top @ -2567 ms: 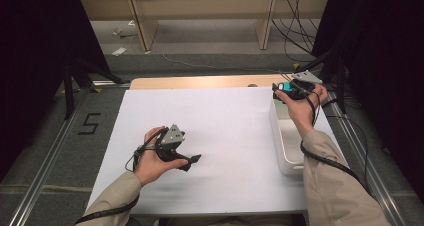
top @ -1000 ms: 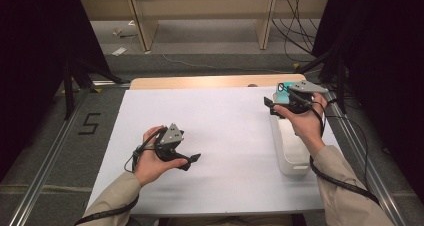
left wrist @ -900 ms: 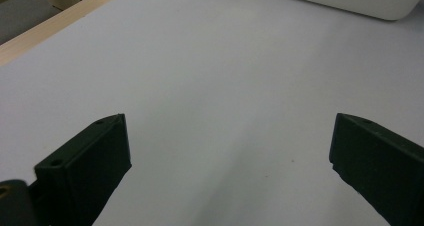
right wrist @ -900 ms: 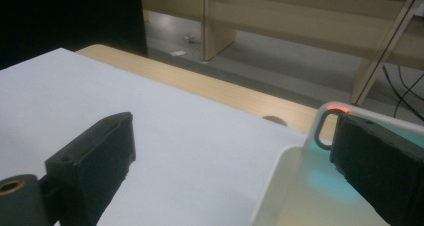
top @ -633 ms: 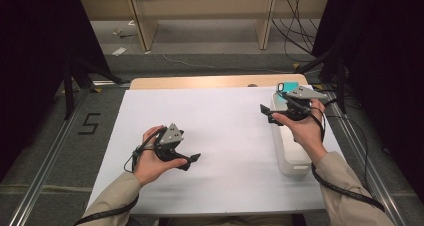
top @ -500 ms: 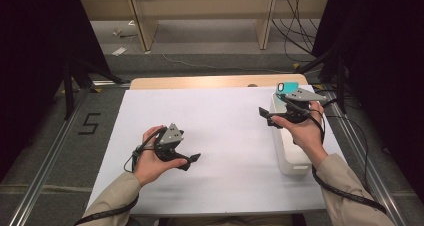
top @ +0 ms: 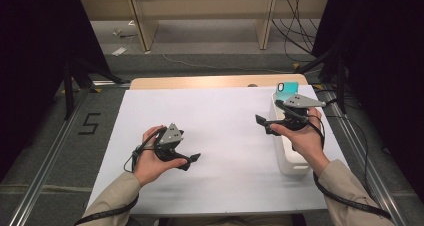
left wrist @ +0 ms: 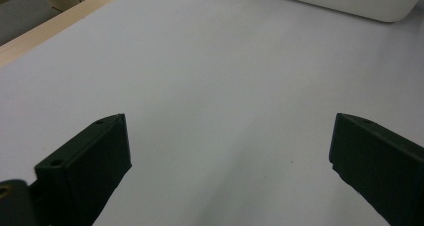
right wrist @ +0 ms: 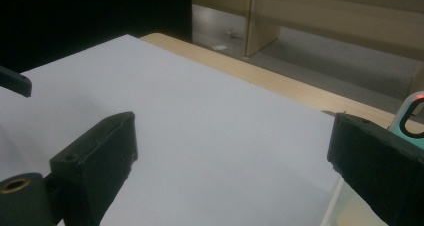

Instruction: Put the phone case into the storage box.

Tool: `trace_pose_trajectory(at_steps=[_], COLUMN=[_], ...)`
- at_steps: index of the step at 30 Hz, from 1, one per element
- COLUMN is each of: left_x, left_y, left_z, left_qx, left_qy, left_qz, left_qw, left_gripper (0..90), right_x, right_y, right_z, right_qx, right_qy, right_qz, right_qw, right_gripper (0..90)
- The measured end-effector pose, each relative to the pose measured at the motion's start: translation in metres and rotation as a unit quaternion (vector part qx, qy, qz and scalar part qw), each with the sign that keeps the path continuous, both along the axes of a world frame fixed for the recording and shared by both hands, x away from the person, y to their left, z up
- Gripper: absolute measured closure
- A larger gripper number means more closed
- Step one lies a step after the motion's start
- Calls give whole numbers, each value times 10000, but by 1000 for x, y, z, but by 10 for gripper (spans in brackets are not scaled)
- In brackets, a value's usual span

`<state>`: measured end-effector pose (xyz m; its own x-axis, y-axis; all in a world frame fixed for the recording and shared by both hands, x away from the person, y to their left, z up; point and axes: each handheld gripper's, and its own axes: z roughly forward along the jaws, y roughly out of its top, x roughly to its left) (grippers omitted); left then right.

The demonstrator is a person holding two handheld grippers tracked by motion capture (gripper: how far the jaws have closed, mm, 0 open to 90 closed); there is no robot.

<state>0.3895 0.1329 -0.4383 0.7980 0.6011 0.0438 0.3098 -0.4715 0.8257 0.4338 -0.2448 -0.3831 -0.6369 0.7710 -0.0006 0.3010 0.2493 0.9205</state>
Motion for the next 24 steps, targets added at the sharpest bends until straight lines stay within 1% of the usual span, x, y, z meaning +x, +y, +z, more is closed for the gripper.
trace_pose_trajectory(at_steps=[5, 7, 12, 22, 24], left_x=[0, 0, 0, 0, 0], left_y=[0, 0, 0, 0, 0], left_z=[0, 0, 0, 0, 0], left_qx=[-2, -10, -18, -18, -26], left_qy=[1, 2, -4, -5, -6], left_qz=[0, 1, 2, 7, 11], left_qw=[10000, 10000, 10000, 10000, 10000], left_gripper=[24, 24, 24, 23, 24], right_x=[-5, -7, -11, -20, -21], right_y=[1, 1, 0, -1, -2], right_z=[0, 0, -1, -1, -2], right_qx=[-1, -37, -56, -6, -32], right_qy=[7, -8, 14, 31, 33], right_qz=[82, 146, 200, 295, 321], right_qw=[10000, 9999, 9998, 9996, 9995], right_gripper=[74, 75, 75, 75, 75])
